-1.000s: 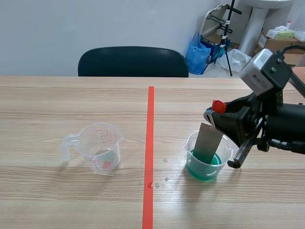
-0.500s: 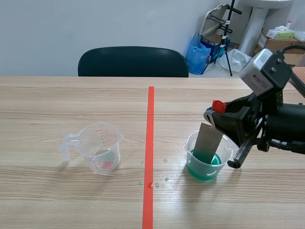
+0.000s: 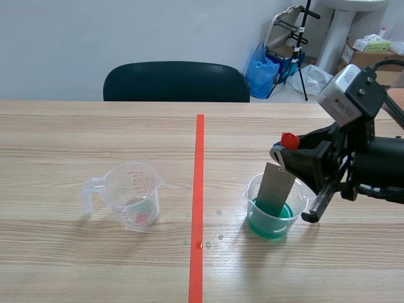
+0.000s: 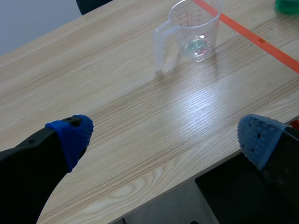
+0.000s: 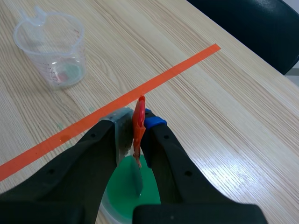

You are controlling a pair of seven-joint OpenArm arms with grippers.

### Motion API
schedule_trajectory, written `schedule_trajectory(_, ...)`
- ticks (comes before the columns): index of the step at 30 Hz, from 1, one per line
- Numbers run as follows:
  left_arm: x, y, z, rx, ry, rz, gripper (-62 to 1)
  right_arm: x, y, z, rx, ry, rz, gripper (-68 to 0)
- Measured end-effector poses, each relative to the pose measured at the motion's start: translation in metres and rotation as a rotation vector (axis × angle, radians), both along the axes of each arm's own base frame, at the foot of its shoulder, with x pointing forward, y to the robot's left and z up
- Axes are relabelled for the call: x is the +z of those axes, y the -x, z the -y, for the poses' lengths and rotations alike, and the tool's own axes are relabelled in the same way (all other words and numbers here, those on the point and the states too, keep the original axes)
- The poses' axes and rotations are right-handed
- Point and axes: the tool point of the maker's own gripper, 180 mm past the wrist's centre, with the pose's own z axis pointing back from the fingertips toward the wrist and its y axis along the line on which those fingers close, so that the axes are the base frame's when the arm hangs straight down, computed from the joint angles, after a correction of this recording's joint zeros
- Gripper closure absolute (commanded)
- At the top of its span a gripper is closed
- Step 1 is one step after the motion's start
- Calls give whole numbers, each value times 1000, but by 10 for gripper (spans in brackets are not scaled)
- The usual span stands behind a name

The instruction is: Do the redox reaction experiment

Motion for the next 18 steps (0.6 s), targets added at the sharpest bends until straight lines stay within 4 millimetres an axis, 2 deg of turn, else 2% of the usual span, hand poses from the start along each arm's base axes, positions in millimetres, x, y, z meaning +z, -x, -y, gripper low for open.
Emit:
schedule_trajectory(3,0,0,0,0,0,0,-623,4,0,0,4,16,7,-6)
schedule_trajectory(10,0,0,0,0,0,-1,-623,37,5,-3,14,3,57,-6)
schedule_trajectory(18,0,0,0,0,0,-1,-623,61,8,-1,11,20,81,-6)
